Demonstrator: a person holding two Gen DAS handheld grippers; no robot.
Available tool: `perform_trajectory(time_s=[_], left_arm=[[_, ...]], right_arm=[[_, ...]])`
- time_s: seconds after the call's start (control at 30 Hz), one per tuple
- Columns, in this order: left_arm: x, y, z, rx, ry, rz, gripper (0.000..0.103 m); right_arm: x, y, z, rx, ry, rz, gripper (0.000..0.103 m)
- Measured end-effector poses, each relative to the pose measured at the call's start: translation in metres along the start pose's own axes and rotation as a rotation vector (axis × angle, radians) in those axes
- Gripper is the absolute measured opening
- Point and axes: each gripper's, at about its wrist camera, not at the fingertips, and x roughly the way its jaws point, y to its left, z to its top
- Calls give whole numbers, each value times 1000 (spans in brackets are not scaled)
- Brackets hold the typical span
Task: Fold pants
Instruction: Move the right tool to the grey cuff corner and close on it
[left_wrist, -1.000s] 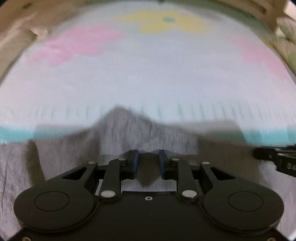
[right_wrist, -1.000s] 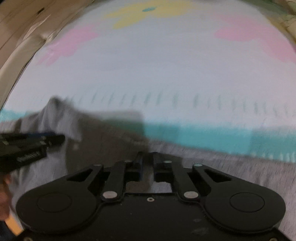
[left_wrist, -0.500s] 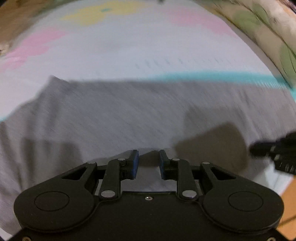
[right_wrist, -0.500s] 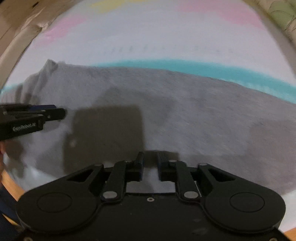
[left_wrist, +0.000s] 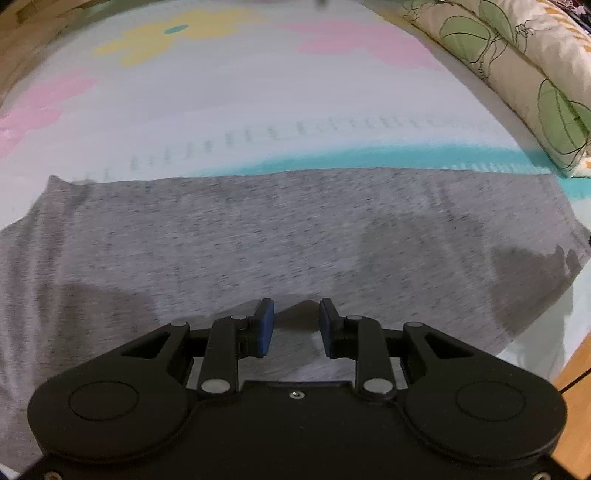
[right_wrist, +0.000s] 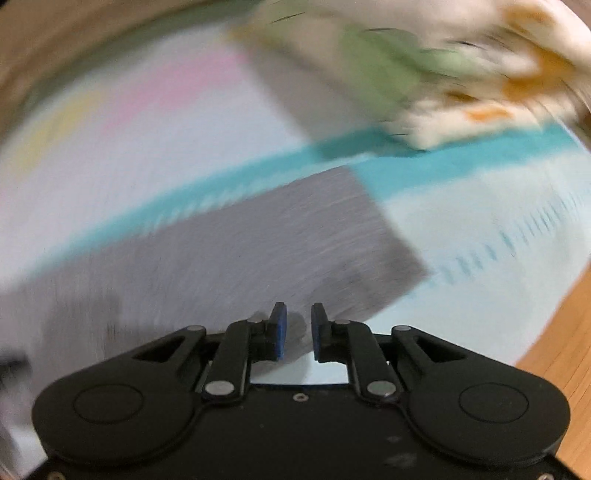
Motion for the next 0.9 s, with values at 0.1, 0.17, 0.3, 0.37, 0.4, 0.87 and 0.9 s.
perform_trajectory(time_s=[0.1,0.17,0.3,0.37,0.4,0.87,0.9], left_arm=[[3,-9,3,11,2,-18,35],[2,-15,4,28,-7,-22,35],[3,-24,5,69,-28,-24,36],[4,-27,5,84,-37,-20,36],[4,-28,5,90,-40,-17,36],[9,-37,17,97,-30,-47,36],[10,-40,20,102,-27,-50,36]], right_arm=[[-3,-26,8,147,-26,5,23],[-3,-42,10,224,-20,12,24],[7,-70,1,357,45,42,29],[16,-76,-2,392,61,49,29],[20,-78,-2,401,57,54,29],[63,-86,6,419,-58,98,40],[63,-86,6,410,-71,102,39]])
